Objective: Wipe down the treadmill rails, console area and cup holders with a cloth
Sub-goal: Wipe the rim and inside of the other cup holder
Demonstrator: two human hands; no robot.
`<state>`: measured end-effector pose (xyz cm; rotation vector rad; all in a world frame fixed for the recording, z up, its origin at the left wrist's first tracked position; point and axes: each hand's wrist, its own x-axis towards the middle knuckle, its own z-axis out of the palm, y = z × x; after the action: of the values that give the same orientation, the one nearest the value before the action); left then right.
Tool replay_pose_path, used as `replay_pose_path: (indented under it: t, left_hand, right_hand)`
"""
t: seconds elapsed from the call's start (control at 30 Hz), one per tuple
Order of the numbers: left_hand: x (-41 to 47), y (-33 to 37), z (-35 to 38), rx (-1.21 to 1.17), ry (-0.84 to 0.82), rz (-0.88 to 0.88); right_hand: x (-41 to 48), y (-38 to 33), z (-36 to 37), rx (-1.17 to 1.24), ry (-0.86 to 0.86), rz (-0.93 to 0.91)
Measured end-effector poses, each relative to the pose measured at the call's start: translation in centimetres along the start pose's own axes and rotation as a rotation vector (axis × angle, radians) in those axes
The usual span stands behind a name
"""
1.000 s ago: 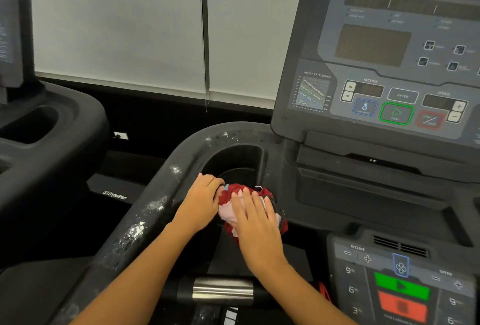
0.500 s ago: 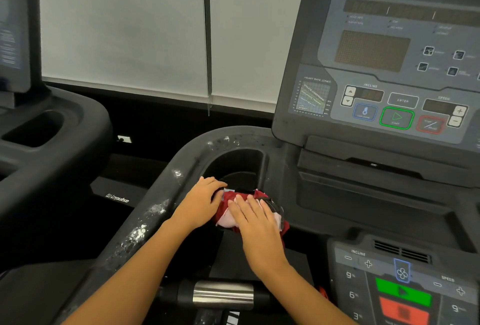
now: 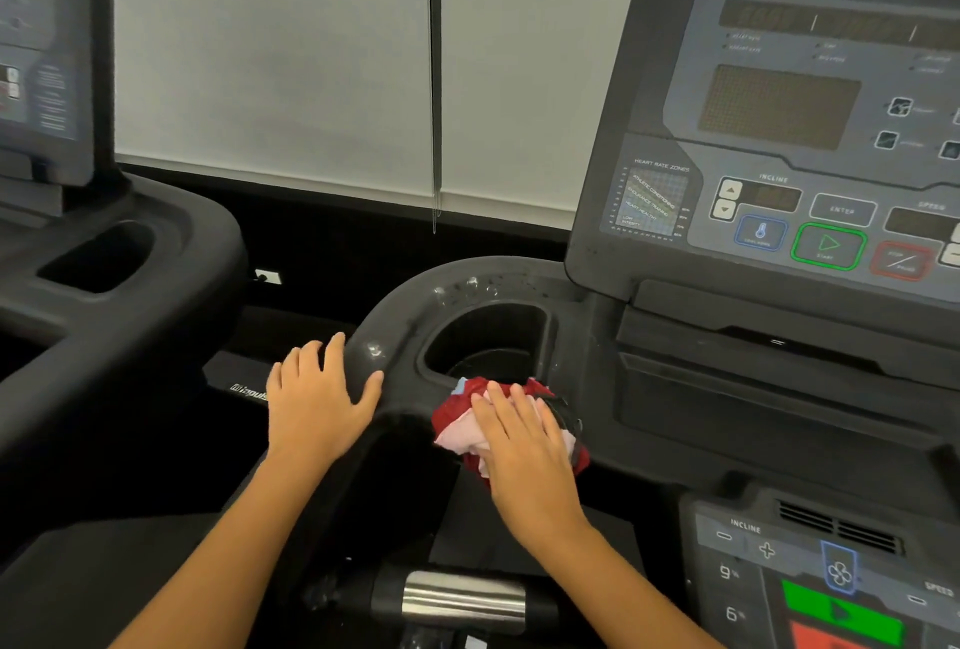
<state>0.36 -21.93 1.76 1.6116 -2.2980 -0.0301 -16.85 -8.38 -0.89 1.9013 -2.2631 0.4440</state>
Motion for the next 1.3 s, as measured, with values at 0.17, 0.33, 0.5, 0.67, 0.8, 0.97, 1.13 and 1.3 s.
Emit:
replay_pose_path:
  t: [0.17,0.33,0.5,0.67,0.8,0.97,1.13,1.3]
  left_hand:
    - [0.0,0.4,-0.2,0.026,0.002,0.021]
    - [-0.2,0.6,0.0,0.041,0.047,0.028]
    - [-0.2,0.5,0.3,0.076,0.051,0.013]
    - [-0.3,0.6,0.5,0.066,0.073,0.001]
    - [-0.2,0.5,0.7,0.064,0.099,0.010]
    - [0.3,0.7,0.8,0.056,0.131,0.024]
    - [2.5,2.6,0.8,0.040,0.185,0.104]
    - [5.8,4.4,2.0,0.043,0.109,0.170]
  right_hand:
    - [0.2,-0.6,0.2,0.005,-0.009,-0.039]
    - [-1.3,0.6,-0.2,-0.005,0.010,-0.017]
    - [0.9,-0.8,0.3,0.012,-0.025,0.001]
    - [1.6,-1.6,0.6,0.066,-0.054,-0.056]
    - [0.7,-0.8,-0.2,0.113,-0.065,-0.091]
    - [1.3,-0.2,-3.3,0.541,-0.057,0.089]
    - [4.7,1.7,-4.0,0.689,0.059,0.222]
    - [9.7,4.1,-3.3,0.571,0.052,0.260]
